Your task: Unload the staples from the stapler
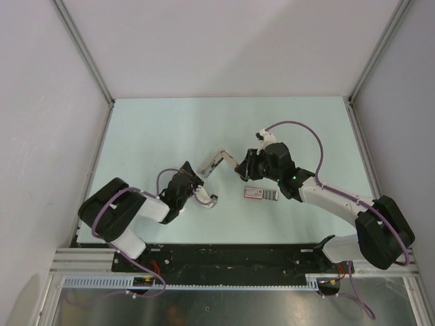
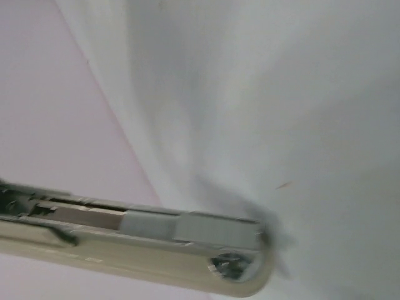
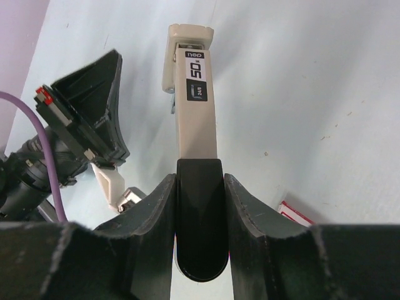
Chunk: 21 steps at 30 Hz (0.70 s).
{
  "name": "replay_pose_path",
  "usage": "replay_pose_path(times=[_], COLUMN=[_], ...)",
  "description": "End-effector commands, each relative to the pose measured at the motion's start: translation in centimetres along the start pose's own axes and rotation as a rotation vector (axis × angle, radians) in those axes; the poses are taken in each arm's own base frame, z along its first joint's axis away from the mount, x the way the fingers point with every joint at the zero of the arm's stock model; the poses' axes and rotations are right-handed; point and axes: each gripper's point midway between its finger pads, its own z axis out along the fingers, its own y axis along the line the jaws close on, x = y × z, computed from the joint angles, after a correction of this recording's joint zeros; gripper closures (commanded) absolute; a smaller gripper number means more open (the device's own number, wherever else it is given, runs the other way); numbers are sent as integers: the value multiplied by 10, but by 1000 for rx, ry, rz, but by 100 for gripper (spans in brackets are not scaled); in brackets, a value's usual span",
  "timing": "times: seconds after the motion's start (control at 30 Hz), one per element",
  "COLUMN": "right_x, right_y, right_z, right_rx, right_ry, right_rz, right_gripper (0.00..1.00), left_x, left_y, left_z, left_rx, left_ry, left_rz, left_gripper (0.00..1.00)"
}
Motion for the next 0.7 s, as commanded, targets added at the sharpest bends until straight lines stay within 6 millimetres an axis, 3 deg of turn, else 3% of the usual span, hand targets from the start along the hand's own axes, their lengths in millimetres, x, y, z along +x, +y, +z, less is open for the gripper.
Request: replay_pose_path(times=[0.0,0.2,0.3,0.5,0.67], right_x=[-32,-26,-22,-13,-2], right_y=[30,34,37,44,50], right_z=[-7,-9,-11,-14,-16], right_rx=[-79,-62,-47,-9,18], right_ry=[-104,-99,-100,-104,-97], right_rz=[-67,-107,-138,-199,-261], right_gripper=[100,100,100,100,100], left_x=[24,34,23,-3,-4], left_y=[67,80,76,66,54], left_z=[6,14,11,-5,-7], left_rx=[-186,-6,179,347,435], left_ry=[106,119,69,-45,-56], left_rz=[-137,-632,-877,-1015,-1134], left_gripper=[100,99,94,84,81])
